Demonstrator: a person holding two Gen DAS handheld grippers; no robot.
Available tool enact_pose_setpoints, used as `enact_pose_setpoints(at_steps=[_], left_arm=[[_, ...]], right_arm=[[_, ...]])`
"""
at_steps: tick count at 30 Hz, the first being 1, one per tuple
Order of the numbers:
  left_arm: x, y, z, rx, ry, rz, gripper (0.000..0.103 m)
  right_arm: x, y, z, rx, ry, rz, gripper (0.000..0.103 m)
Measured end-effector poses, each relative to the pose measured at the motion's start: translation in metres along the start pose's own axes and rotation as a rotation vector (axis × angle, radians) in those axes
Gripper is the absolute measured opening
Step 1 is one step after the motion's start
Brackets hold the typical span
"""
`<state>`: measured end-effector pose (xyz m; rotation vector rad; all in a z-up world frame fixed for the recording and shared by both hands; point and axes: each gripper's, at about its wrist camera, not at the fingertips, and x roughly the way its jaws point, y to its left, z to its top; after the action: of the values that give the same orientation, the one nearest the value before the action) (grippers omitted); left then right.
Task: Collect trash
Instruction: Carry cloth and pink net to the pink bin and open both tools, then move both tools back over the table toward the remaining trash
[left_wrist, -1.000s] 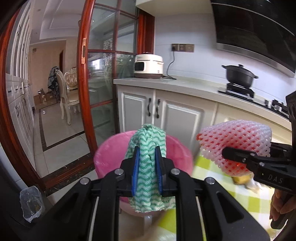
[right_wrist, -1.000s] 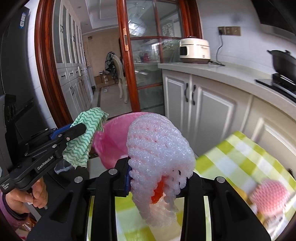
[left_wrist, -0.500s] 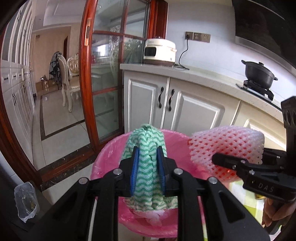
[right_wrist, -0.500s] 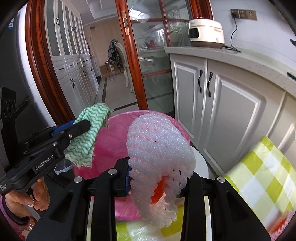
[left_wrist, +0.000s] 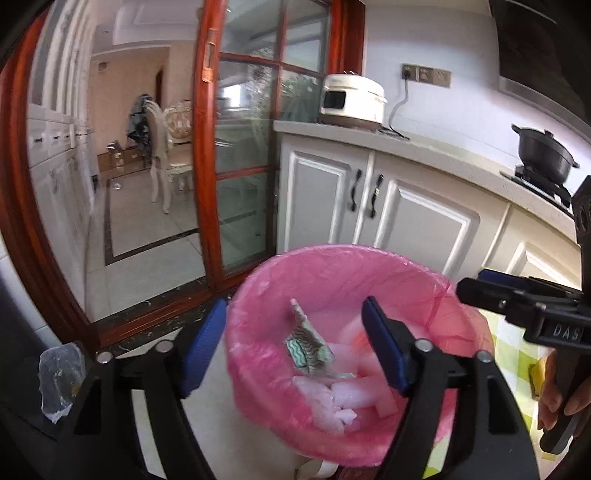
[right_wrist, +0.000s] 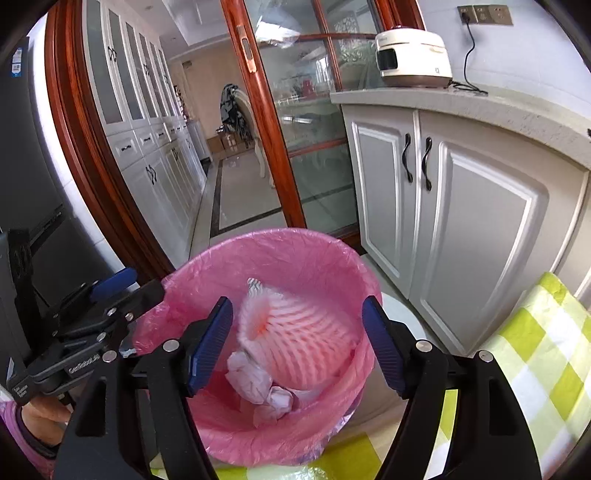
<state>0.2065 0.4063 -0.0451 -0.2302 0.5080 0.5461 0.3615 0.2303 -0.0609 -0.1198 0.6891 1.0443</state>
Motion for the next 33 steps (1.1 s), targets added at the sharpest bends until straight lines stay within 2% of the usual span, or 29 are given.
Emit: enact_pose_setpoints(at_steps=[8, 12, 15, 22, 27, 33], left_arm=[[-0.059, -0.016, -0.014, 0.004, -0.03, -0.011, 0.085], [-0.091, -0.04, -0.03, 0.027, -0.046, -0.051, 0.091], [-0.109, -0.07, -0.048, 0.053, -0.035, -0.117, 0.096], [-0.126, -0.143, -0.094, 0.117, 0.032, -0.251, 0.098], [-0.129, -0.191, -0.122, 0.164, 0.061, -0.306, 0.098], [-0.13, -0.232, -0.142, 0.197, 0.068, -0.35, 0.098]], right_arm=[[-0.072, 0.002, -0.027, 0.017, -0.072, -0.048, 0.07], [-0.116, -0.004, -0.058, 0.042, -0.095, -0.102, 0.074], [-0.146, -0.012, -0.087, 0.06, -0.094, -0.153, 0.075], [-0.205, -0.033, -0.157, 0.1, -0.08, -0.304, 0.081], [-0.246, -0.063, -0.203, 0.198, -0.08, -0.414, 0.081], [-0.279, -0.093, -0.236, 0.281, -0.094, -0.503, 0.081]])
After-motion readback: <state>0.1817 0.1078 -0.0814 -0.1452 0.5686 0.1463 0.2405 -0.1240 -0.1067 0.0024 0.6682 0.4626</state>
